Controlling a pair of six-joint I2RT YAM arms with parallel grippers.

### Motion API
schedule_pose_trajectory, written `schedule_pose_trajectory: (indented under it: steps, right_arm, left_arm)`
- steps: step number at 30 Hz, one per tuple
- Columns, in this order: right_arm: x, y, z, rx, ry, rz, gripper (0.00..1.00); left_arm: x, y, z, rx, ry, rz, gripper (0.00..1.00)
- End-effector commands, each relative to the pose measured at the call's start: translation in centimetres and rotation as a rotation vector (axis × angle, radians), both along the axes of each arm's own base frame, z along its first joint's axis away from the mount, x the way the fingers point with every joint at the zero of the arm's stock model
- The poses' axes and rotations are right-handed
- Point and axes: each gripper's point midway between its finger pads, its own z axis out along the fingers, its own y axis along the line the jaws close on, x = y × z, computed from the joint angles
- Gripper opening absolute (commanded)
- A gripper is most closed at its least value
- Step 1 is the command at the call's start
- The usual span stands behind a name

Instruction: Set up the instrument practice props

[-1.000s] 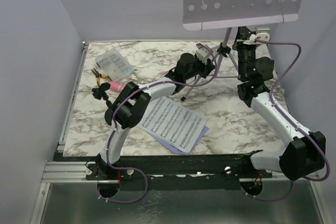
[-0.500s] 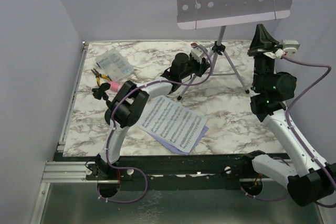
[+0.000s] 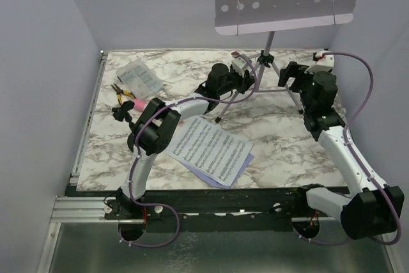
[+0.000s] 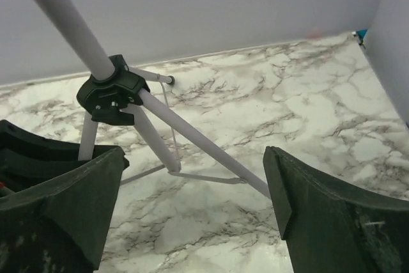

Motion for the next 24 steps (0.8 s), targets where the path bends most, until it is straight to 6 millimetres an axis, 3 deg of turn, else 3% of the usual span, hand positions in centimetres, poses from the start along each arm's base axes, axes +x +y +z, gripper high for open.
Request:
schedule_pose_trajectory:
  steps: [1,4,8,13,16,20,24]
  right_arm:
    - [-0.7,2.8,2.1,0.177,-0.06,0.172,0.99]
    - [0.5,4.0,3.4,0.14,-0.162,0.25,1.0]
    - [5.0,3.7,3.8,0.113,-0.204,0.214,1.0]
    - [6.9,4.4,5.8,0.015,-0.382,0.254,0.99]
    - [7.3,5.2,6.5,-0.066,-0.479,0.298,0.93]
    - [8.3,6.8,5.9,-0.128,-0.51,0.384,0.86]
    - [11.0,5.3,5.1,-0.141,-0.487,0.274,0.74]
  left_arm:
    - [-3.8,1.7,-10.4,0.207,0.29,-0.063,0.0]
    - [-3.9,1.7,-10.0,0.201,0.3,-0.06,0.0]
    - [-4.0,1.4,-9.9,0.193,0.312,-0.072,0.0]
    - [-4.3,1.3,-10.3,0.203,0.344,-0.078,0.0]
    - [-4.4,1.5,-10.7,0.212,0.347,-0.075,0.0]
    - [-4.3,1.4,-11.4,0.225,0.348,-0.079,0.0]
    - [-4.7,1.4,-12.7,0.238,0.37,-0.086,0.0]
